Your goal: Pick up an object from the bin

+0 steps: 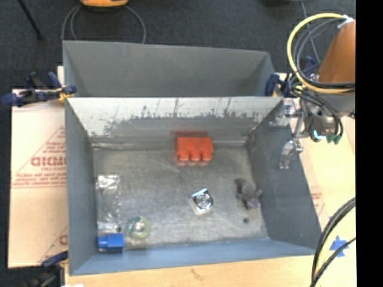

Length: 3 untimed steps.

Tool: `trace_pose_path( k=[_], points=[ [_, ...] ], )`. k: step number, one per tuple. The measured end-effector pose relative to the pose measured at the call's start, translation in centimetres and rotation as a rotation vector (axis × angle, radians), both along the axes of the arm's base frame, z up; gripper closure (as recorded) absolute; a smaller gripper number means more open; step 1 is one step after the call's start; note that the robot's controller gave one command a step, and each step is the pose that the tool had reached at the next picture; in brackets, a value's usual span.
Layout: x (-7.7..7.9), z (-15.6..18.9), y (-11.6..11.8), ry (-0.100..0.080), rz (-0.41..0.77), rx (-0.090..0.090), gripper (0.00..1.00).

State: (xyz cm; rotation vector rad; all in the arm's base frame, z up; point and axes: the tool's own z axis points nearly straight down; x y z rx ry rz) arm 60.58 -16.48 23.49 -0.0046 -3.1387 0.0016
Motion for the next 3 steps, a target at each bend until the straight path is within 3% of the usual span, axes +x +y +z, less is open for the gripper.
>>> trace_pose_path(
  k=[1,2,3],
  points=[
    [-2.8,-11.0,0.2,0.0,-0.211,0.002,0.0],
    [-9.4,-16.1,1.6,-0.014,-0.373,0.002,0.0],
    [-9.2,-16.0,1.4,-0.018,-0.371,-0.001,1.0]
  ],
)
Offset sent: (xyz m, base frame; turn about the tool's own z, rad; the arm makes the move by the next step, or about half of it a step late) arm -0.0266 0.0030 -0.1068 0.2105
